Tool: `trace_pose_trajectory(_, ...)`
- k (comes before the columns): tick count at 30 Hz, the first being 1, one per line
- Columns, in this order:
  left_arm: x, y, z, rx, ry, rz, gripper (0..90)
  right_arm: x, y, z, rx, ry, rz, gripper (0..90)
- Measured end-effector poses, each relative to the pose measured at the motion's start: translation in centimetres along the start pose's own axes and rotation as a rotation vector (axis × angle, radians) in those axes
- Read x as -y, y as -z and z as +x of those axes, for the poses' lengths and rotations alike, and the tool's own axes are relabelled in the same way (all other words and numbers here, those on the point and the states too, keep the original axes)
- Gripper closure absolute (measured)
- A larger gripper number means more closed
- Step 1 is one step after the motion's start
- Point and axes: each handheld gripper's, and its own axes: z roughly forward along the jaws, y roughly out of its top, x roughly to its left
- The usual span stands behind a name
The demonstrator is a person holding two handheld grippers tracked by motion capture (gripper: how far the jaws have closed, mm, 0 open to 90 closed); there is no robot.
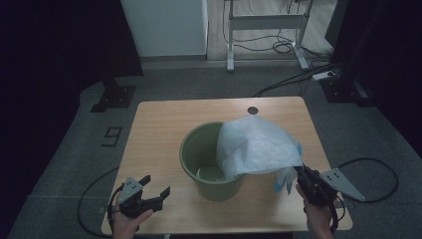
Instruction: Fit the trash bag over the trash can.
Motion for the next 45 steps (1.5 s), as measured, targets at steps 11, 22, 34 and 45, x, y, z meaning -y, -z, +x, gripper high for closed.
trace_pose_trajectory(11,-4.1,1.7,-3.4,-0.016,-0.034,-0.116,15.1,-3.2,-0.8,3.0,-0.067,0.066,-0.032,88.3)
trace_pose_trajectory(22,-6.1,1.3,-4.9,0.001,-0.053,-0.145,15.2,-4.4,-1.6,5.9,-0.138,0.112,-0.031,88.1)
trace_pose_trajectory(34,-7.3,0.6,-7.9,0.083,-0.110,-0.155,15.0,-4.0,-2.7,8.8,-0.212,0.155,-0.001,87.0)
trace_pose_trajectory(45,-7.3,-1.0,-9.6,0.116,-0.163,-0.133,14.6,-3.9,-3.6,10.7,-0.247,0.146,0.022,87.1)
